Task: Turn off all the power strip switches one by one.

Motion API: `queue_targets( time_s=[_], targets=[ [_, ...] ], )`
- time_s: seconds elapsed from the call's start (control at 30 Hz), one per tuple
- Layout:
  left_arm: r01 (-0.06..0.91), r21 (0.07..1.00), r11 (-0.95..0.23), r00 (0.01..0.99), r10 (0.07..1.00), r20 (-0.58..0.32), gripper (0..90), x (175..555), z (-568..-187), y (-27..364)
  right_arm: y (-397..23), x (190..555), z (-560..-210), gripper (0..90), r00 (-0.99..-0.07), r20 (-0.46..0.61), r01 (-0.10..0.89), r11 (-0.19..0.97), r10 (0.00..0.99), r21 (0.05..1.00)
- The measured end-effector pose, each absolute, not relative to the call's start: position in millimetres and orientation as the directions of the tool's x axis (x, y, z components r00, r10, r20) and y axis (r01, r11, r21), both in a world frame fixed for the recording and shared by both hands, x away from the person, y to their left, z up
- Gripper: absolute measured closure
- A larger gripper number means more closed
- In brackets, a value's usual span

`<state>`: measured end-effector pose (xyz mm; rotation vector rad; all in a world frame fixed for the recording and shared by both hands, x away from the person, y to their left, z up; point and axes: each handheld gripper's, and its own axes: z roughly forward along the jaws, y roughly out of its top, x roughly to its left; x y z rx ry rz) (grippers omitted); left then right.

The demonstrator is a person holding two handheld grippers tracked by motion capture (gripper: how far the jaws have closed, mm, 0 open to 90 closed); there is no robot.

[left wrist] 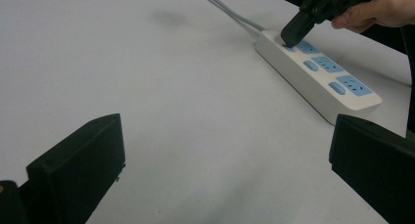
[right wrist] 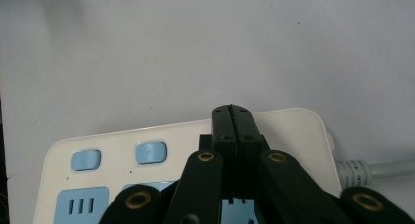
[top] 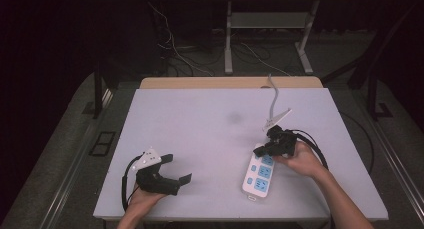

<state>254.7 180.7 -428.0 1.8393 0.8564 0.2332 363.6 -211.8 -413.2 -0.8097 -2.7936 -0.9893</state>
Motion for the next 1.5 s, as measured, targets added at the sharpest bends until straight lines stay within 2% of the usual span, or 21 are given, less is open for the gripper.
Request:
queue_targets(
  time_s=[0.6, 1.3, 1.5],
  targets=[
    [0.449, 0.873, -0.193, 0.718, 0.659, -0.224, 0.0, 254, -428, 183, -215, 360, -417, 90.0, -0.849, 0.237, 0.512, 0.623, 0.472, 0.592],
    [0.451, 0.872, -0.191, 0.718, 0.657, -0.228, 0.0, 256, -428, 184, -214, 357, -409, 90.0, -0.860, 0.206, 0.492, 0.655, 0.467, 0.573],
    [0.451, 0.872, -0.192, 0.721, 0.654, -0.229, 0.0, 256, -428, 183, -225, 357, -401, 90.0, -0.851, 0.220, 0.502, 0.616, 0.477, 0.607]
  ],
)
